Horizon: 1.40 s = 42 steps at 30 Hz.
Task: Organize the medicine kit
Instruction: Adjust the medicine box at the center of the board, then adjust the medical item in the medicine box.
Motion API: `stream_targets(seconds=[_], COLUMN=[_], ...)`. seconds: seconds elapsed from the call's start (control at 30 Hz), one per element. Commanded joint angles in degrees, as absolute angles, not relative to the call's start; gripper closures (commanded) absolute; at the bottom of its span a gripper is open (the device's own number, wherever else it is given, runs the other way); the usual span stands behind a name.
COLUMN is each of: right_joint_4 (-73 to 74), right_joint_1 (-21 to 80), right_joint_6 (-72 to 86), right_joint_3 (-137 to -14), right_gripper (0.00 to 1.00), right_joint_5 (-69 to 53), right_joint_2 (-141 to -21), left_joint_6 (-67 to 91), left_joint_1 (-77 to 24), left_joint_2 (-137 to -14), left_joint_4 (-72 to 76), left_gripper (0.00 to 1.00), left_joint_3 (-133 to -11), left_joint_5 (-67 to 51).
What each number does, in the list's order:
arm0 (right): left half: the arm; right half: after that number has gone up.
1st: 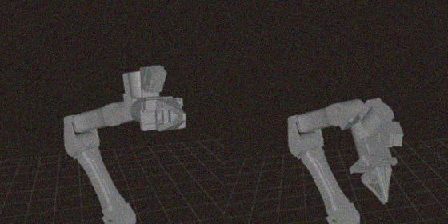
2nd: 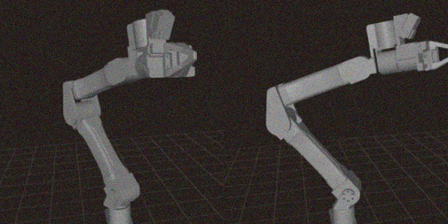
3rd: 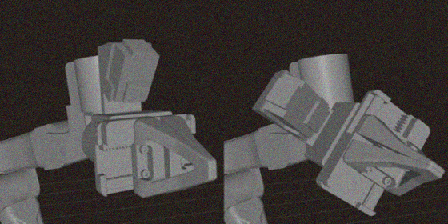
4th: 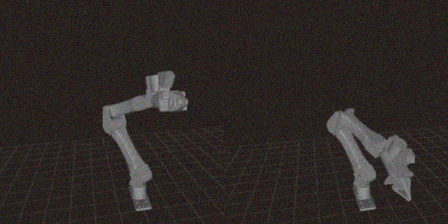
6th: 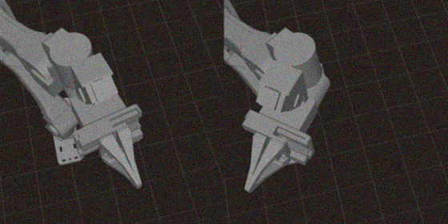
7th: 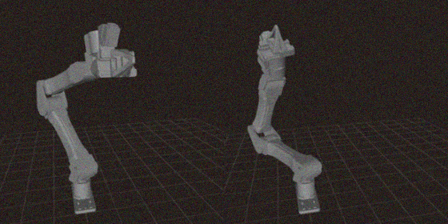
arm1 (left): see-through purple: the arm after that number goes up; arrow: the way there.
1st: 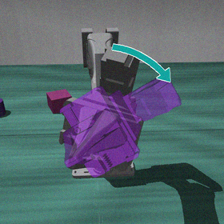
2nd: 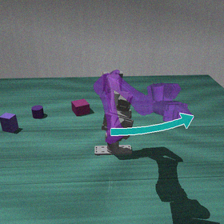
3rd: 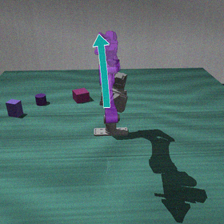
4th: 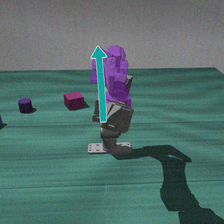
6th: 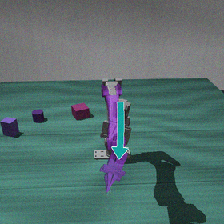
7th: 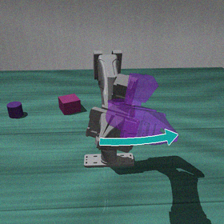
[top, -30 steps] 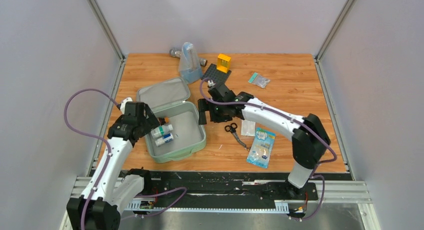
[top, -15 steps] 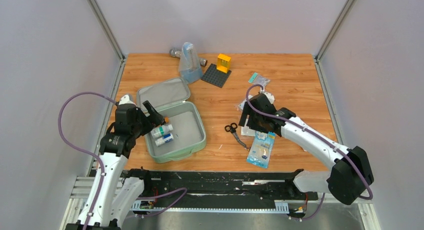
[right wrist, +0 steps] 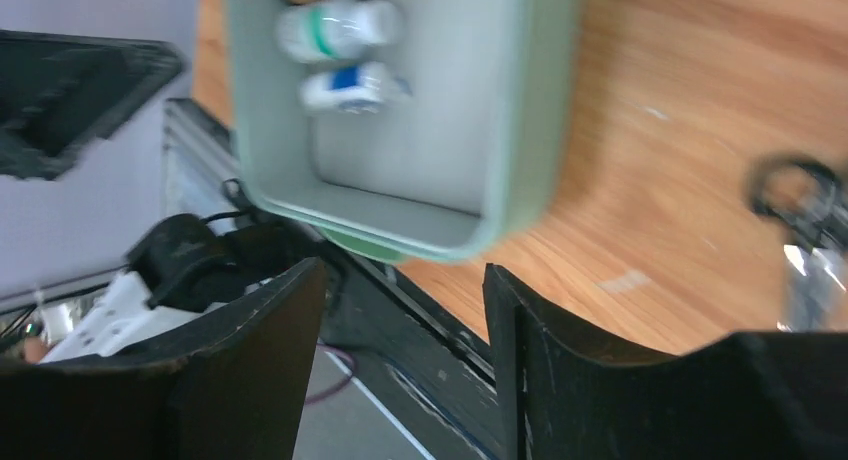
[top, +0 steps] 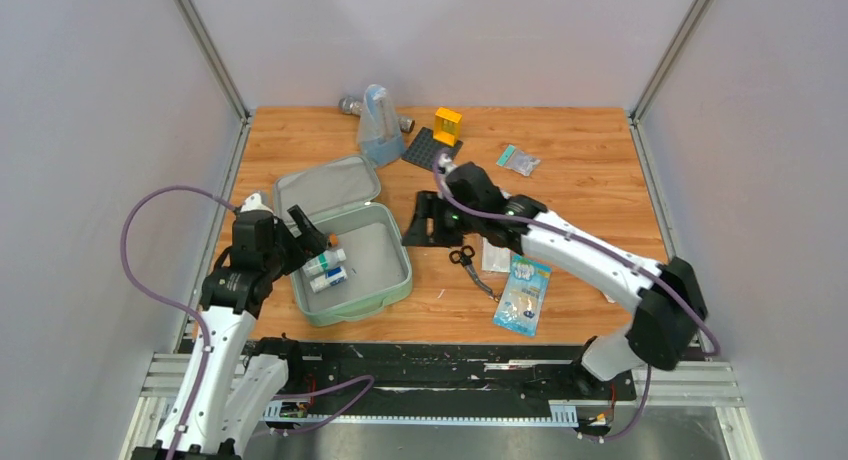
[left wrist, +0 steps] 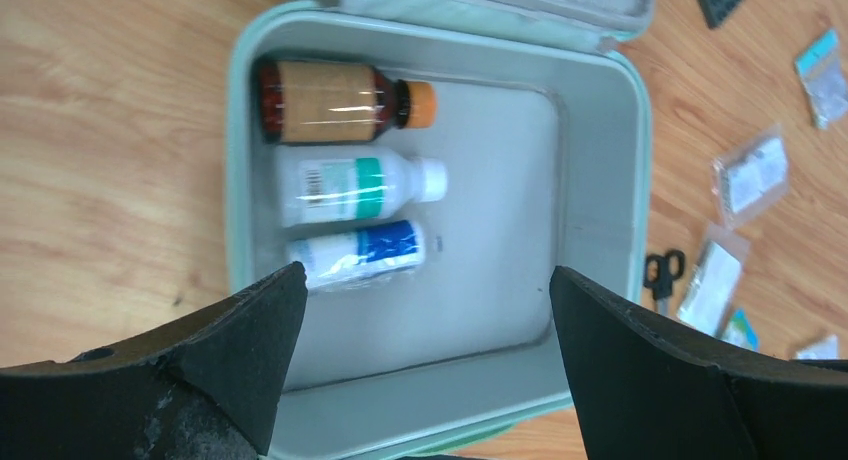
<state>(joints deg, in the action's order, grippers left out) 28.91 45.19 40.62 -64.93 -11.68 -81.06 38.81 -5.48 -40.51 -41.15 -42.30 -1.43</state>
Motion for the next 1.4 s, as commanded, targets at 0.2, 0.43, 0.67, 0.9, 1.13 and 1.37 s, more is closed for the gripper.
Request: stream_targets(seconds=[0.2, 0.43, 0.67, 0.9, 1.13, 1.37], right_joint_4=[26.74, 29.86, 30.67, 30.84, 30.94, 30.18], right_joint_1=[54.95, 55.99, 55.99, 56.01, 56.15, 56.69], right_joint_6=[37.05, 35.48, 32.85, 30.06, 27.43, 25.17], right_joint_3=[-95.76, -106.7, -113.0, -117.51, -119.44, -120.01], right_gripper=[0.52, 0.52, 0.49, 0.46, 0.46, 0.46], right_joint_5=[-16.24, -14.37, -15.78, -17.28, -20.81, -23.98], right_joint_2=[-112.34, -125.03, -132.14, -136.42, -137.59, -137.21], left_joint_6=[48.89, 50.17, 50.0, 48.85, 49.14, 49.27], left_joint_1=[-5.01, -5.01, -5.01, -5.01, -5.01, -5.01], left_joint_2=[-37.65, -43.04, -40.75, -36.84, -36.38, -36.58], left_joint_4=[-53.67, -51.08, -49.21, -46.93, -46.68, -46.09], left_gripper=[0.0, 0.0, 0.0, 0.0, 0.0, 0.0], left_joint_3=[-44.17, -41.99, -40.05, -37.89, -37.2, -37.55], left_joint_5=[19.34, 15.52, 13.9, 12.55, 12.0, 11.93])
